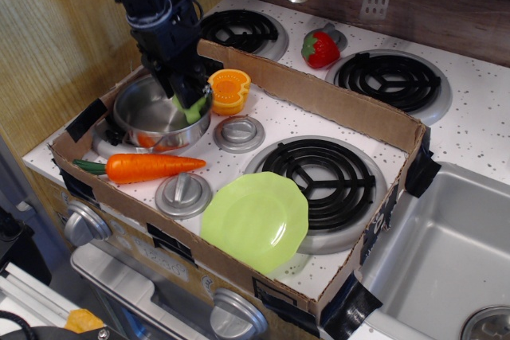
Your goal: Take broccoli out of pan
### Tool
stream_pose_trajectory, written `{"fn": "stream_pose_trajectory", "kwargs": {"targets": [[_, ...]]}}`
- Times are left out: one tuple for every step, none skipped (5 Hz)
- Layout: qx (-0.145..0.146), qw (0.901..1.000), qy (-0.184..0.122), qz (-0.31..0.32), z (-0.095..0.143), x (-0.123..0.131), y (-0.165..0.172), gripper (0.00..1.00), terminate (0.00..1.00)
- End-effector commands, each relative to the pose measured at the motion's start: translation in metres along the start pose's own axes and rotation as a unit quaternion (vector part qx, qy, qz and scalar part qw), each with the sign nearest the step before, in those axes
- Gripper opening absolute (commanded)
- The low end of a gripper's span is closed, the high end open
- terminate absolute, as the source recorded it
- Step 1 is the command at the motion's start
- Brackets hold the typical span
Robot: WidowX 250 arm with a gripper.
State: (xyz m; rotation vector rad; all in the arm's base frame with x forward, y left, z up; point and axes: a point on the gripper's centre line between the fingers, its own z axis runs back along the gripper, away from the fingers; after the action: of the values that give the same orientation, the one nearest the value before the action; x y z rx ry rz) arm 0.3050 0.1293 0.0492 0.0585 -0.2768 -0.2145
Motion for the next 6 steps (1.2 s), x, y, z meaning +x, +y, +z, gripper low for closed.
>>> {"fn": "stream_pose_trajectory", "kwargs": {"targets": [[0.045, 0.9988, -0.002, -0.020, 0.056, 0.016, 0.016, 0.00, 0.00], [0.062, 0.9979, 0.007, -0.017, 0.076, 0.018, 0.011, 0.00, 0.00], [0.061, 0.9978, 0.022, -0.014, 0.097, 0.030, 0.001, 0.00, 0.00], [0.047, 0.9986, 0.021, -0.004, 0.103, 0.050, -0.031, 0.00, 0.00], [0.037, 0.9992, 0.010, 0.002, 0.094, 0.076, -0.068, 0.00, 0.00], [0.023, 0.9996, 0.003, 0.017, 0.079, 0.090, -0.094, 0.00, 0.00]]}}
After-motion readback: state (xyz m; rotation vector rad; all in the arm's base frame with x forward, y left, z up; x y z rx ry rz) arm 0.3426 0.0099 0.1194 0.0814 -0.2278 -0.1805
